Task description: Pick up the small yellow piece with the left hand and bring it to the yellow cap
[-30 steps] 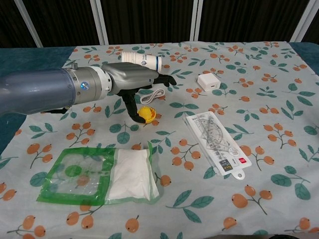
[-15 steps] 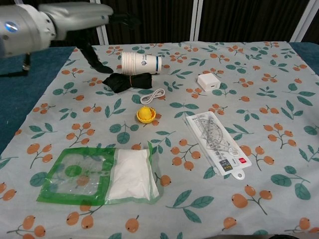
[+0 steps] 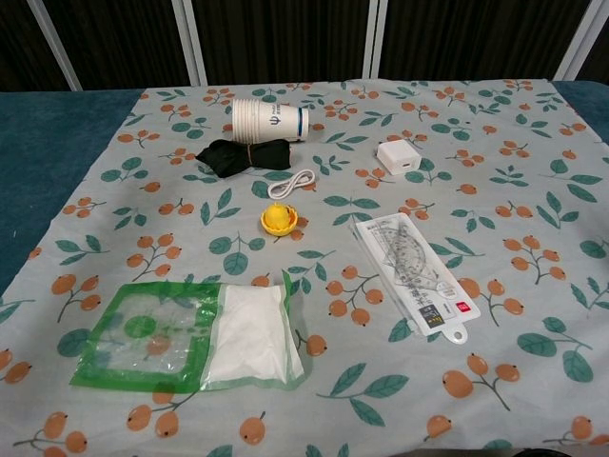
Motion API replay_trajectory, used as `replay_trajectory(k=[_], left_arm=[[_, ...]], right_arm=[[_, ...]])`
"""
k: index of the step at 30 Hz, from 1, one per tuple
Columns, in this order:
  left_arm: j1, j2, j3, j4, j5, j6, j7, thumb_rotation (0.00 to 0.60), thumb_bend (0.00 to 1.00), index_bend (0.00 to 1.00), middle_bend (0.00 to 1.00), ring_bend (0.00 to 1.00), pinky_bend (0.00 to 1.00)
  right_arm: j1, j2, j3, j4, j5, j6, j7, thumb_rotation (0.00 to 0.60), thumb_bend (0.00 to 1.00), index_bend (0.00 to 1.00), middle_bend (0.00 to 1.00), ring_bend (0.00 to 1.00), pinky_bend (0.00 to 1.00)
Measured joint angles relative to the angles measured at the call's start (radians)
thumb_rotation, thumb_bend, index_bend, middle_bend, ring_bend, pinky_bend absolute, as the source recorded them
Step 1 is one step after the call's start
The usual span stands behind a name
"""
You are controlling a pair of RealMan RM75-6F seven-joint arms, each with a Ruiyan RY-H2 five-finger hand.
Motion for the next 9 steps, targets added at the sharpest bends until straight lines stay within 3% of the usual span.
replay_trajectory(k=[9], left_arm=[[0.176,0.022,0.081,0.153,0.066,0.123,-0.239,0.600,0.16,0.00,0.01,0.00,0.00]], right_arm=[[-0.001,-0.004,-0.006,0.001,-0.023,0.012,-0.008,0.600,0.12,0.11,0.08,0.11,0.19]])
